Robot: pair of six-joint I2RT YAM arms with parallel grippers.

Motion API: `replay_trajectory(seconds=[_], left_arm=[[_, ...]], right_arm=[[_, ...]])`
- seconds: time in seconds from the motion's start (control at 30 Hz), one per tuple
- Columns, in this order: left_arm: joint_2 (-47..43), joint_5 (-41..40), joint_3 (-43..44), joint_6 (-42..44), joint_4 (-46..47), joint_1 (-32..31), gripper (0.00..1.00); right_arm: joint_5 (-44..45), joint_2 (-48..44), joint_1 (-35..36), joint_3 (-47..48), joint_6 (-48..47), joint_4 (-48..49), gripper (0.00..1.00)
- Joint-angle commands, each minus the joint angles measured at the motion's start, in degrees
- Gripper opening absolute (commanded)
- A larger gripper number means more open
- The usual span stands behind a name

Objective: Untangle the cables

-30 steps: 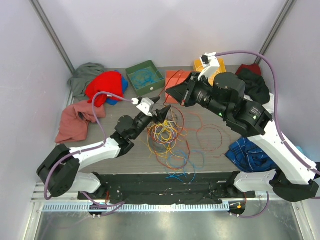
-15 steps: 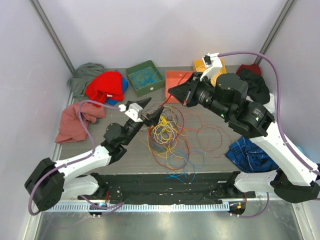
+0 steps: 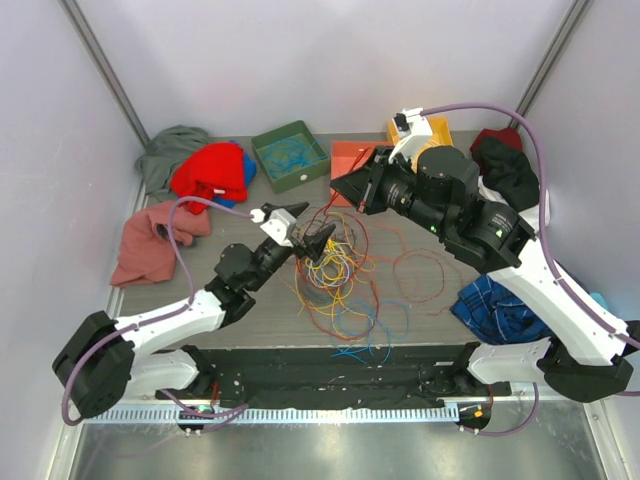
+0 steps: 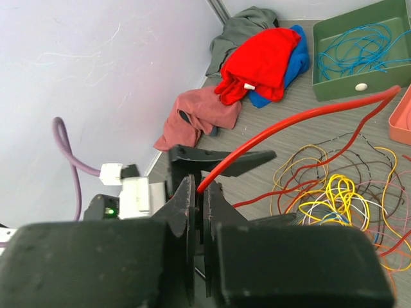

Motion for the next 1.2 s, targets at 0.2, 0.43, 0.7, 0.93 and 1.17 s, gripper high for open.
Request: replay_trajectory(seconds=[0.2,0.43,0.7,0.93,1.17], left_arm=[[8.98,-4.04,2.74,1.42,5.31,-0.21,0.83],[17.59,-9.77,4.5,0.89,11.29,1.28,0.86],[23.93,-11.44,9.59,1.42,13.14,2.96,0.84],[24.38,-8.2,10.92,0.01,11.91,3.31,0.38],[13.41,-2.4,5.3,-7.18,8.05,3.13,0.0]], right_arm=[[-0.1,-0.89,0.21,2.57,-1.18,2.94,0.01],[-0.72,-0.63,0.3,2.84,-1.1,2.94,0.01],[-1.25,-0.8,0.21,2.49,-0.83,2.85,0.01],[-0.29,-1.5,0.3,1.7,-1.01,2.85,0.01],[1.65,-1.86,0.3,1.7,-1.18,2.94,0.01]])
